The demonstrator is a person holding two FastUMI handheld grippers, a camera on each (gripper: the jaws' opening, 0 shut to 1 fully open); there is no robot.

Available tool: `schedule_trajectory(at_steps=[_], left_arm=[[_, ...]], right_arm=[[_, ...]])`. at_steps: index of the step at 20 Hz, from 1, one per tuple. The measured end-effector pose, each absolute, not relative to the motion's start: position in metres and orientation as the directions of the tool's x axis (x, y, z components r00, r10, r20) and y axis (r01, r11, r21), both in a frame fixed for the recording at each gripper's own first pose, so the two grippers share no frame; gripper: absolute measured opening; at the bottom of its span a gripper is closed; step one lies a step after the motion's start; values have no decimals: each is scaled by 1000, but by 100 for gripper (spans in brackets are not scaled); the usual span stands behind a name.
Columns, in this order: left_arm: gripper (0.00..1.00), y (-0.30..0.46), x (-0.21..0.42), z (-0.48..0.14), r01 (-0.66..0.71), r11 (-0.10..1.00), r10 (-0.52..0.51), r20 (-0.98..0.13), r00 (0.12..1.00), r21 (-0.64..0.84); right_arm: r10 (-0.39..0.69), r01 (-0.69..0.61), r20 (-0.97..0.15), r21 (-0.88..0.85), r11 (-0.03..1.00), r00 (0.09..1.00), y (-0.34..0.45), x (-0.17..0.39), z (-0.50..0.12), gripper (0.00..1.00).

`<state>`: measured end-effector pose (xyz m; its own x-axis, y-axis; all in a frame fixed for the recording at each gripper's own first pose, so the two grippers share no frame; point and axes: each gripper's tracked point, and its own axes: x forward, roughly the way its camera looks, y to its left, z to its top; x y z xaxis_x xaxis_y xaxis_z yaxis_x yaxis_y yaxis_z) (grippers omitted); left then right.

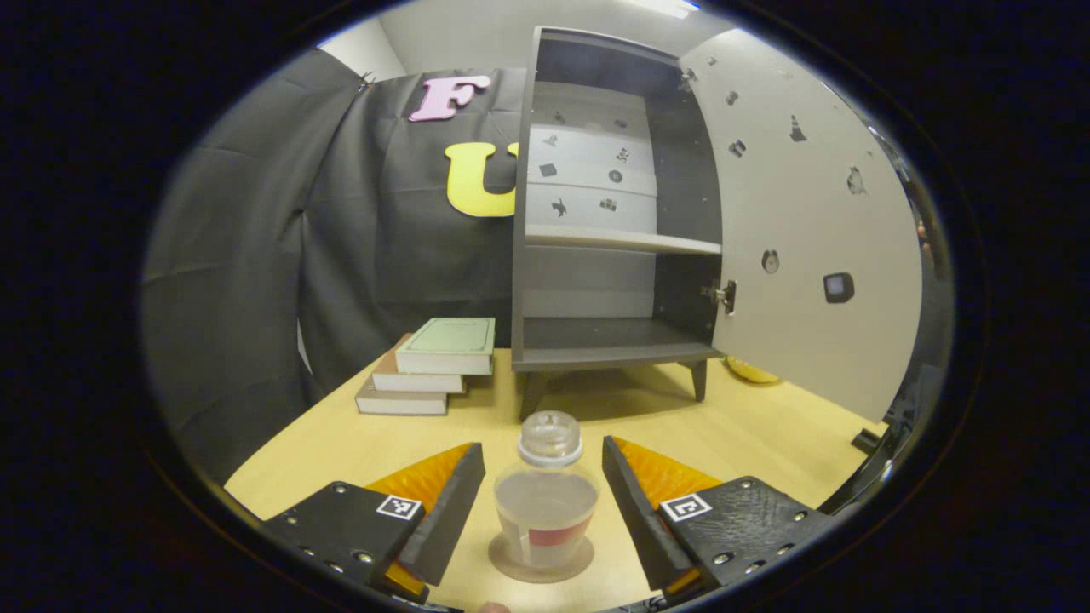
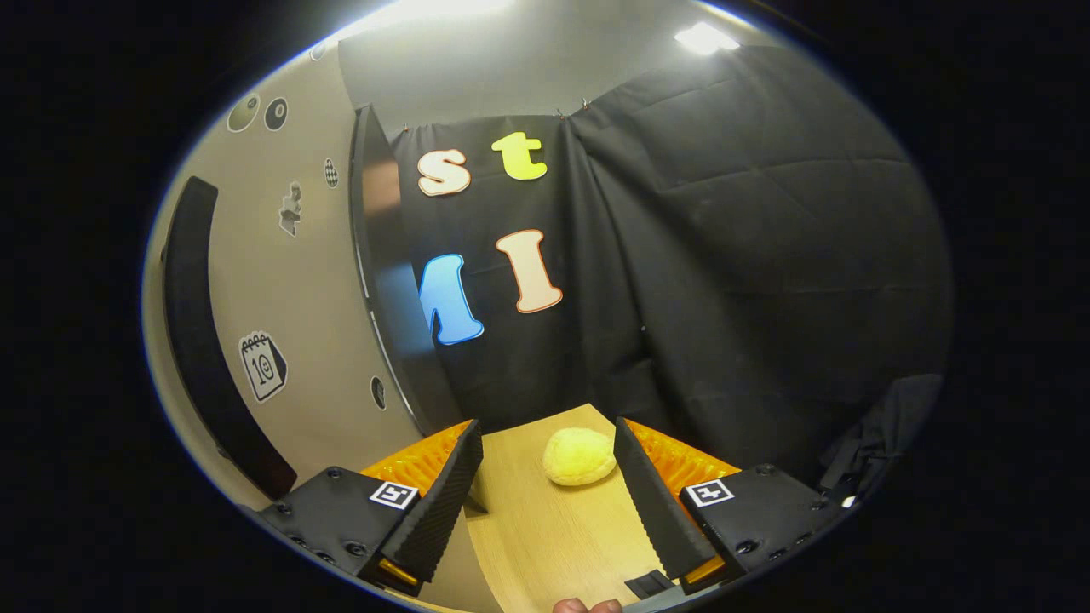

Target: Open the cabinet door with the right hand, grasp the bottle in the cabinet with the left hand and place it on the coaster, then close the cabinet door with the right hand.

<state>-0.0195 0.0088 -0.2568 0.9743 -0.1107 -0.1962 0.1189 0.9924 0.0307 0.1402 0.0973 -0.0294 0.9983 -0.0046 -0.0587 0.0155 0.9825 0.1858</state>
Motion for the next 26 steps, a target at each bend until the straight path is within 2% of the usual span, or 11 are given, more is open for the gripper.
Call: schedule_trajectory(at_steps=[1,7,9,12,14,16,18,19,20,25,26], left_arm=[[83,7,-22,-241,121,992,-117,-183,976,16],[83,-5,-32,-140,67,998,-65,-137,988,9],[89,-9,-32,-106,25,1000,-25,-147,989,-6],[83,-24,-32,-59,6,999,-13,-160,987,-41],[86,-29,-36,-24,-10,999,4,-146,989,-40],[83,-34,-44,7,-33,999,30,-134,991,-20],[83,-39,-53,27,-58,998,59,-140,988,6],[83,-40,-60,34,-73,997,75,-139,987,19],[83,-42,-63,43,-78,997,81,-120,989,27],[83,-49,-68,40,-98,995,101,-108,989,28],[83,-49,-66,38,-90,996,92,-113,989,23]], right_arm=[[-4,14,-52,193,981,999,94,143,-29,98],[38,-27,-58,181,983,998,78,156,-20,98],[56,-50,-41,132,990,998,73,156,-8,98],[122,-117,-61,86,989,991,80,153,-2,98],[172,-165,-85,86,983,981,87,151,0,93],[201,-193,-109,78,978,973,89,148,3,98],[227,-220,-114,70,973,967,91,146,10,98],[240,-233,-106,70,970,965,92,146,16,93],[250,-244,-101,72,967,963,93,144,21,98],[286,-279,-99,80,957,953,106,121,35,98],[295,-287,-95,87,954,951,111,114,40,93]])
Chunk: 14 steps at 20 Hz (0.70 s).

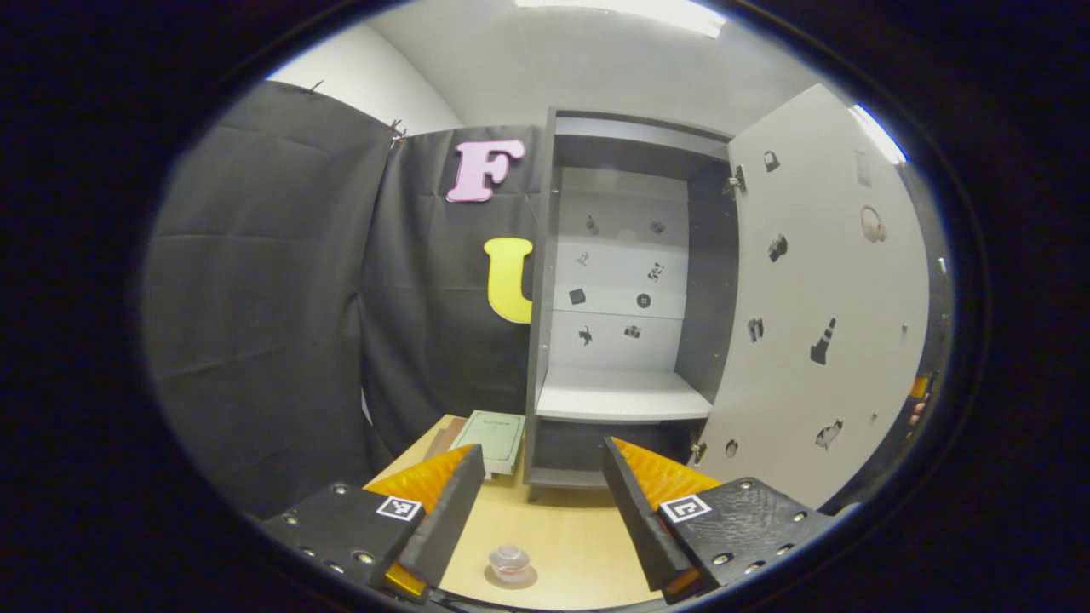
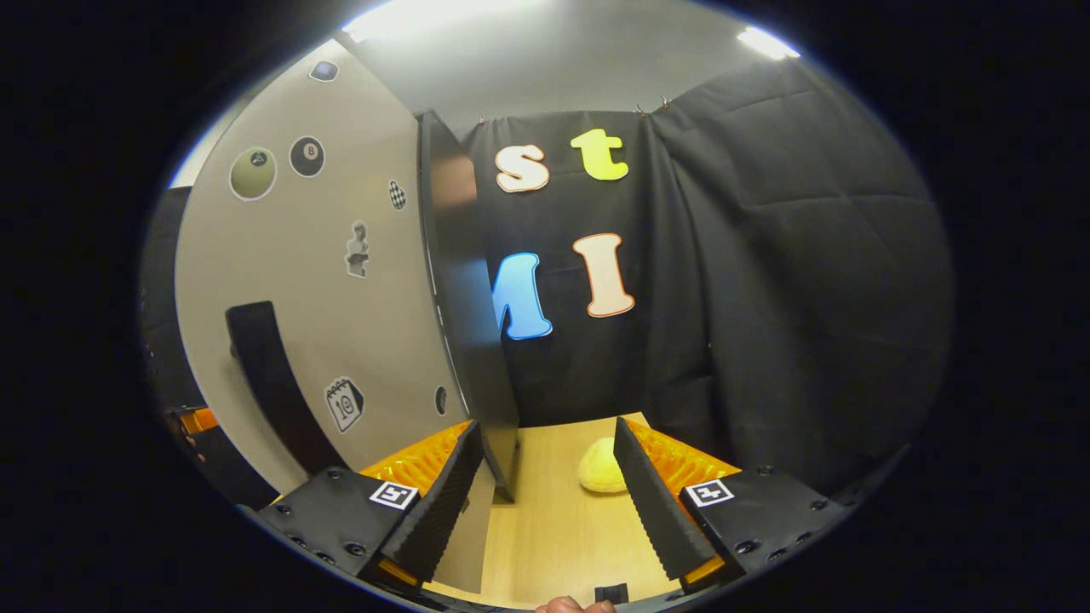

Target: Open the cabinet door with the right hand, grasp the bottle in the cabinet with the left hand and place it on the coaster, then close the cabinet door with the right hand.

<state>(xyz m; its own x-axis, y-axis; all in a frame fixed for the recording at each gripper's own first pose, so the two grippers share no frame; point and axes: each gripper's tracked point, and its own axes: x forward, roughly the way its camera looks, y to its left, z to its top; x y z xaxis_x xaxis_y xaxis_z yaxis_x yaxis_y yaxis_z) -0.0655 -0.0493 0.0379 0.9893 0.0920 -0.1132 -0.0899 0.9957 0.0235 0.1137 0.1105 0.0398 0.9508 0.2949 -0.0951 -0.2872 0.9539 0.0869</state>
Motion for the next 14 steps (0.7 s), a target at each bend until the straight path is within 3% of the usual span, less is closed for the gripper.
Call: schedule_trajectory(at_steps=[1,4,5,6,14], left_arm=[[83,-50,-62,33,-79,997,80,-120,989,16],[83,-43,-51,26,-36,999,35,-138,990,-3],[83,-41,-47,25,-18,1000,15,-141,990,-15],[83,-37,-45,25,-4,1000,0,-144,990,-25],[83,13,-32,27,38,999,-41,-146,988,-27]], right_arm=[[302,-293,-88,96,951,949,116,109,44,98],[297,-290,-60,108,951,953,133,94,54,98],[289,-282,-59,111,953,955,137,91,53,92],[288,-280,-60,116,953,956,144,86,54,98],[174,-171,-83,43,984,981,157,70,54,97]])
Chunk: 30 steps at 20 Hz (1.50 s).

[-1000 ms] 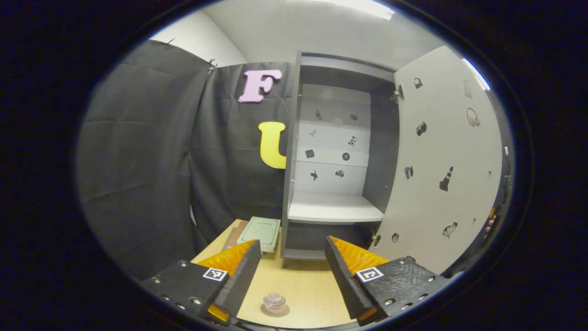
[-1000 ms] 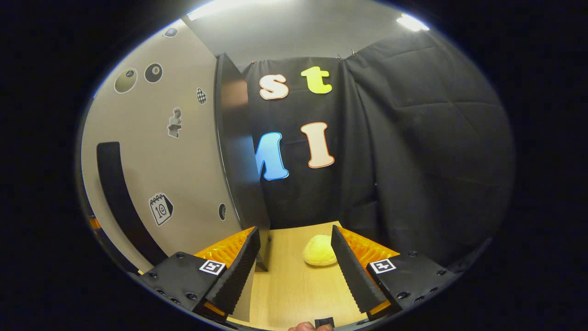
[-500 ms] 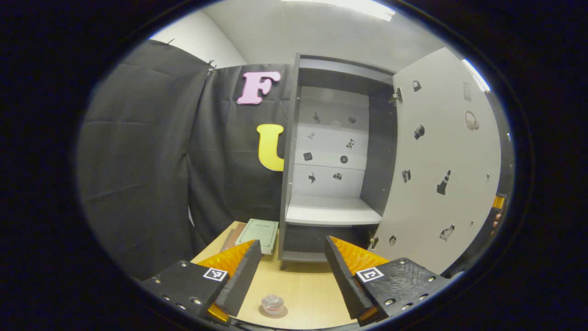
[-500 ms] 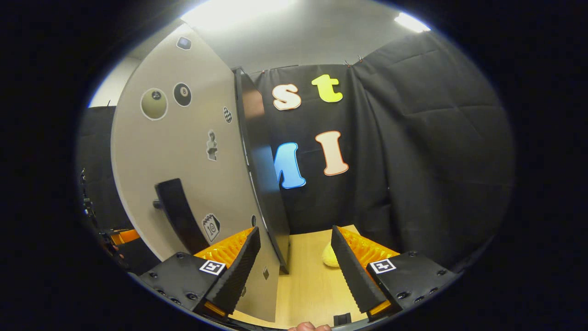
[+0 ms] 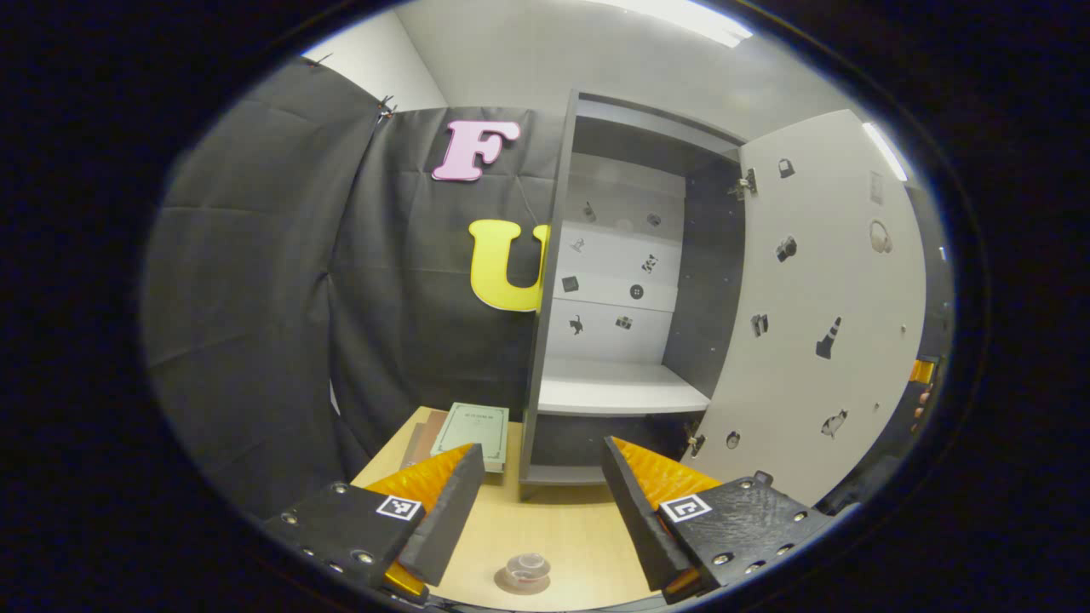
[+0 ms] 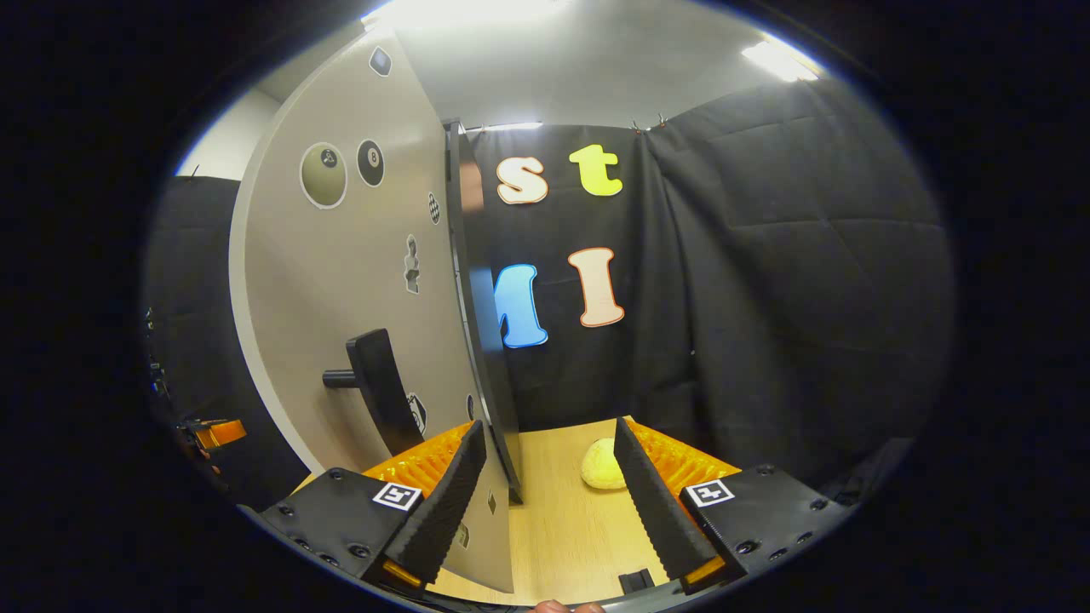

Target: Open the cabinet door with the right hand, grasp the bottle in the cabinet with the left hand and place it on the coaster, then close the cabinet door with the right hand.

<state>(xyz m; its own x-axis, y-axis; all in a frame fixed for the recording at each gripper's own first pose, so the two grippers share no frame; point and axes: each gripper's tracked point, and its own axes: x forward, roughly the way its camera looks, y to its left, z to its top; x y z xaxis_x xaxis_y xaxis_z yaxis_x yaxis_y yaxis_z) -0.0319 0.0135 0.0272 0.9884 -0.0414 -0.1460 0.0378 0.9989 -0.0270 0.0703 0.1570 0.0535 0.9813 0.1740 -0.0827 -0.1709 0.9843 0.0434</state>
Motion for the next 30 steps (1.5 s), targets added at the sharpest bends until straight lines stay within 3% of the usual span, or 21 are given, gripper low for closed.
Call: schedule_trajectory(at_steps=[1,2,4,5,6,7,9,10,11,12,14,15,16,17,19,20,22,26,30], left_arm=[[83,20,-30,28,40,999,-43,-144,989,-25],[83,26,-29,30,40,999,-44,-144,989,-25],[83,37,-26,32,46,998,-50,-140,989,-33],[83,42,-24,31,49,998,-54,-139,989,-37],[83,47,-22,30,52,998,-57,-143,988,-39],[83,52,-21,28,55,998,-60,-147,987,-39],[83,61,-19,28,62,997,-66,-147,987,-38],[83,64,-18,28,67,997,-72,-145,987,-36],[83,70,-19,29,69,997,-72,-144,987,-28],[82,78,-20,30,67,998,-68,-143,987,-14],[83,95,-21,30,57,998,-55,-140,989,8],[83,102,-22,29,56,998,-55,-139,989,7],[83,107,-23,28,59,998,-59,-140,988,-4],[83,109,-24,24,63,998,-65,-145,987,-18],[83,118,-25,20,62,997,-68,-149,986,-44],[83,123,-25,18,58,997,-66,-151,986,-55],[83,131,-23,16,58,995,-70,-151,986,-78],[86,120,-21,6,121,989,-133,-151,979,-88],[83,76,-15,8,188,981,-194,-147,970,-57]], right_arm=[[167,-165,-84,36,986,982,162,67,54,97],[165,-162,-88,36,986,982,168,64,53,90],[175,-170,-103,57,984,979,185,60,48,90],[185,-177,-111,77,981,976,196,57,44,97],[198,-188,-113,94,978,974,208,54,43,97],[213,-201,-113,104,974,971,222,52,42,90],[246,-233,-118,112,966,962,250,50,38,90],[264,-251,-114,113,961,958,265,47,39,97],[283,-271,-111,111,956,953,279,46,38,97],[298,-287,-107,110,952,948,291,45,39,91],[324,-313,-106,106,944,940,314,47,37,91],[335,-323,-108,113,940,936,325,49,36,97],[347,-334,-114,122,935,931,336,50,34,97],[362,-347,-111,131,929,926,348,54,35,91],[387,-370,-108,150,917,916,371,56,32,91],[409,-390,-115,155,908,905,383,55,30,97],[439,-420,-131,152,895,889,405,49,26,98],[373,-369,-126,56,928,919,390,47,28,98],[312,-300,-110,107,948,944,358,58,21,98]])
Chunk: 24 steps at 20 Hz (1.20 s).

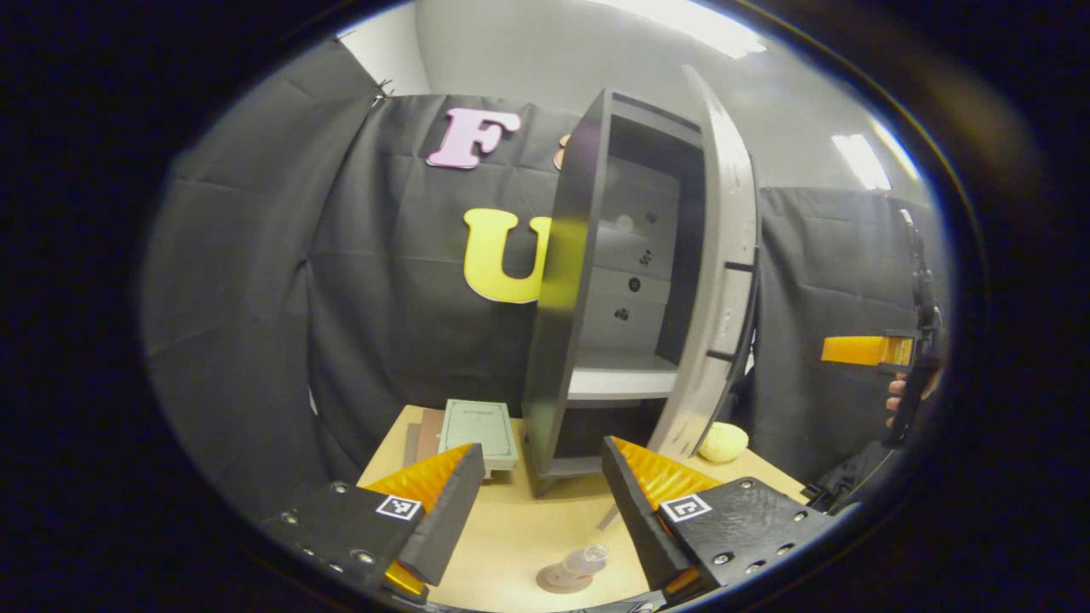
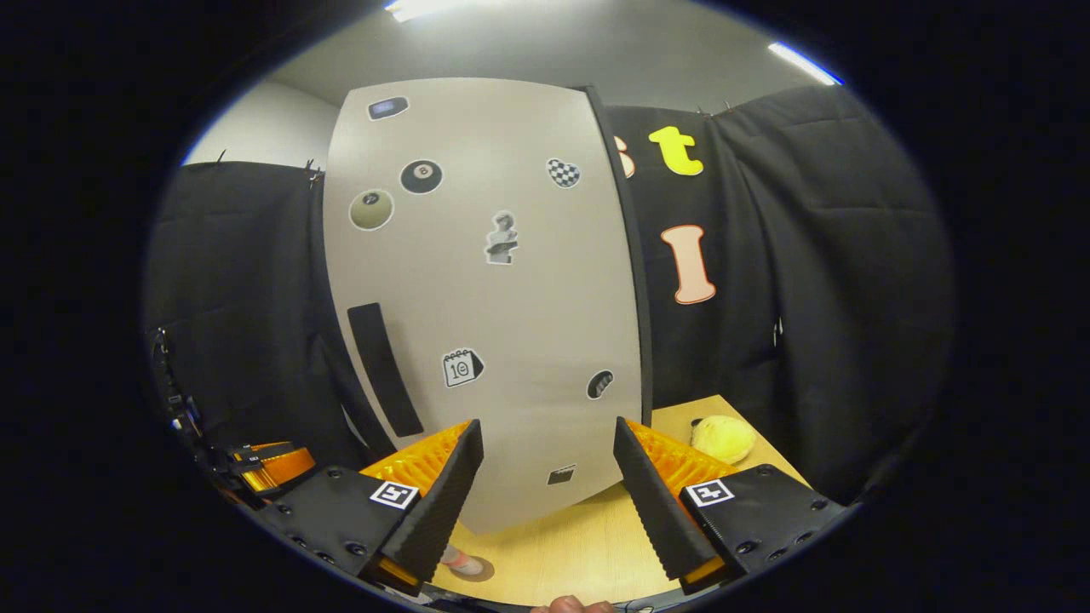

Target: Open the cabinet door with the right hand, grasp the bottle in the cabinet with the left hand and place it on the coaster, then close the cabinet door with the right hand.

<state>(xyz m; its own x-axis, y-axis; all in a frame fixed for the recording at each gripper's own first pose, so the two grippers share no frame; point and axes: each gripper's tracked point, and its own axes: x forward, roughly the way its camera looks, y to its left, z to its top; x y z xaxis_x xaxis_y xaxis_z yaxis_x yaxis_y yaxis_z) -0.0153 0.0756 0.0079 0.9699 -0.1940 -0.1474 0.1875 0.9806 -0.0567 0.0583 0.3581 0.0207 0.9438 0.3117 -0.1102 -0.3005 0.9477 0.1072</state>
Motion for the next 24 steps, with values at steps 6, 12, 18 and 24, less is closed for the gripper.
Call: schedule_trajectory(at_steps=[6,12,18,24], left_arm=[[86,34,0,41,144,985,-152,-72,986,-97],[86,14,-15,70,-25,999,24,-20,1000,-42],[83,-36,-25,77,-77,997,77,0,997,-5],[82,-99,-25,72,-58,998,58,-21,998,12]], right_arm=[[253,-243,-104,96,965,962,291,88,14,98],[313,-310,-68,51,949,947,238,122,22,98],[385,-384,-40,26,923,922,202,150,28,98],[429,-426,-62,56,903,901,188,158,21,98]])
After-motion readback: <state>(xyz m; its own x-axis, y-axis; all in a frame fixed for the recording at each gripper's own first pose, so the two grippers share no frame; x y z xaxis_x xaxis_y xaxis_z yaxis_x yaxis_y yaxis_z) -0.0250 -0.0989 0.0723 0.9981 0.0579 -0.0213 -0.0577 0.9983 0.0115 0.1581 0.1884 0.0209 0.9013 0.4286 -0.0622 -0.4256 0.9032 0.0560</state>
